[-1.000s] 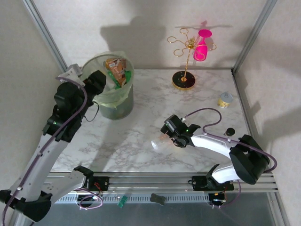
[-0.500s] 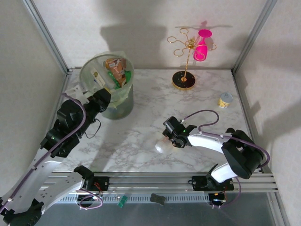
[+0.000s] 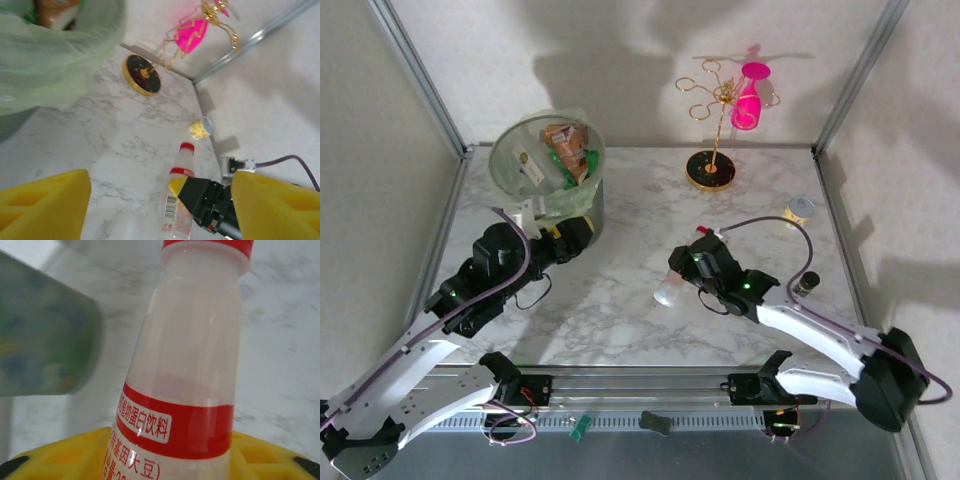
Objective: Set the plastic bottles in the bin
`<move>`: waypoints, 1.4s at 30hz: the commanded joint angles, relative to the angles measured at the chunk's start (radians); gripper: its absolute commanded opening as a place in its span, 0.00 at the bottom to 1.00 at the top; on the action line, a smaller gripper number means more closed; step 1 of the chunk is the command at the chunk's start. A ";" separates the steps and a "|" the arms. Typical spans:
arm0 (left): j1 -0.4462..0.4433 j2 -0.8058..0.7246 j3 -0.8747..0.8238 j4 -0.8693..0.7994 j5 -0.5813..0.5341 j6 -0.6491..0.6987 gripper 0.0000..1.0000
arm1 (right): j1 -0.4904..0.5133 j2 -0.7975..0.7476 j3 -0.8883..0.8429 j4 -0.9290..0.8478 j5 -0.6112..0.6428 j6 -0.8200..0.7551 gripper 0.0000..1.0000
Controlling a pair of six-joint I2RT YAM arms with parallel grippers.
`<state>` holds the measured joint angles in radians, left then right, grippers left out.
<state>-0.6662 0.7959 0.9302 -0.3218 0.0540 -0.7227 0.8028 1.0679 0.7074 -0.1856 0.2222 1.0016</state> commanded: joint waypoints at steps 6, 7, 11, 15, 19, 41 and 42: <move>-0.051 -0.022 -0.064 0.199 0.195 0.054 0.86 | 0.023 -0.155 0.069 0.243 -0.229 -0.388 0.49; -0.052 -0.016 -0.061 0.224 0.229 0.054 0.87 | 0.028 -0.160 0.071 0.259 -0.266 -0.403 0.48; -0.062 0.045 -0.050 0.322 0.353 0.021 0.88 | 0.117 -0.155 0.102 0.306 -0.350 -0.516 0.48; -0.087 0.071 -0.040 0.400 0.374 0.019 0.87 | 0.205 -0.118 0.146 0.276 -0.331 -0.601 0.48; -0.087 0.089 0.007 0.332 0.331 0.078 0.84 | 0.238 -0.108 0.154 0.283 -0.356 -0.621 0.48; -0.097 0.118 0.009 0.369 0.370 0.126 0.22 | 0.285 -0.081 0.162 0.267 -0.308 -0.648 0.72; -0.098 0.112 0.010 0.369 0.360 0.122 0.22 | 0.284 -0.085 0.166 0.259 -0.292 -0.648 0.77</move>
<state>-0.7570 0.9306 0.9192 0.0101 0.3935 -0.6018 1.0786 0.9886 0.8436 0.0677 -0.1192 0.3622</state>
